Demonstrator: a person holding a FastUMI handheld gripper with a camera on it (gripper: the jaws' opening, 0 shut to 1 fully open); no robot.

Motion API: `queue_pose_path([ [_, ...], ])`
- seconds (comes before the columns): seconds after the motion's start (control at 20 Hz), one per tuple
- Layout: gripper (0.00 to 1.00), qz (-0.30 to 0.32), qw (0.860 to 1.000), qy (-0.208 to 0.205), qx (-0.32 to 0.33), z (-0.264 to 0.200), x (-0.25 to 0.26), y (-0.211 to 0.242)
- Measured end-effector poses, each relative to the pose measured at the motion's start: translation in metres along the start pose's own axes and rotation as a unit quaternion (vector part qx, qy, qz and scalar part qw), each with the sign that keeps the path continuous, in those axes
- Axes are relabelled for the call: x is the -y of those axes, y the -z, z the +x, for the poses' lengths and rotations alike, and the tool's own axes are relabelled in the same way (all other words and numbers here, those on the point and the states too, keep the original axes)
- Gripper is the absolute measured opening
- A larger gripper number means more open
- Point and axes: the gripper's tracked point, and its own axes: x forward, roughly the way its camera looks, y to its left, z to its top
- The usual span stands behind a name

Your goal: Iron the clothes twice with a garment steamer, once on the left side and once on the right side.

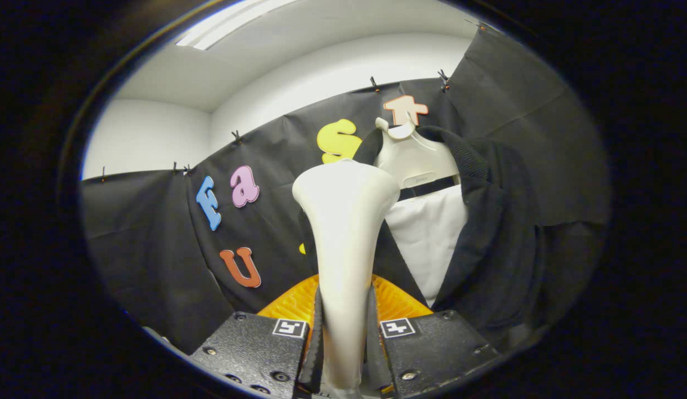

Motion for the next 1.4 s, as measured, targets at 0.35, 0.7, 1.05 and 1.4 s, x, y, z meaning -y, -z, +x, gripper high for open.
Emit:
queue_pose_path([
  [0.35,0.35,0.017,0.999,0.012,-0.04,0.027,0.003,0.043],
  [0.7,0.35,0.02,0.997,0.03,-0.065,0.026,0.013,0.073],
  [1.05,0.36,0.032,0.994,0.047,-0.093,0.014,0.024,0.103],
  [1.4,0.35,0.04,0.99,0.065,-0.116,0.006,0.034,0.133],
])
